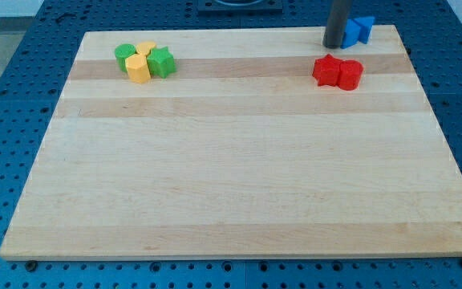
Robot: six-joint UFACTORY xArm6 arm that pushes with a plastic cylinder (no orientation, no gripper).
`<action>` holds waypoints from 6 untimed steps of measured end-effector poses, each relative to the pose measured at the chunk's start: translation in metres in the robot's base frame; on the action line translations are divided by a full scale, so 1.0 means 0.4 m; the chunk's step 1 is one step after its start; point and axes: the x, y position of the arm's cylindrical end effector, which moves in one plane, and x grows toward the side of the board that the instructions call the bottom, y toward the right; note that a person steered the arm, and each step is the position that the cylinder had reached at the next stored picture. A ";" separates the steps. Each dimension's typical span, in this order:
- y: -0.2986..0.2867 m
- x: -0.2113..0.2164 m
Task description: Move your arm closer to the red star
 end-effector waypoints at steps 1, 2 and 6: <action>-0.096 0.025; -0.175 0.033; -0.087 0.235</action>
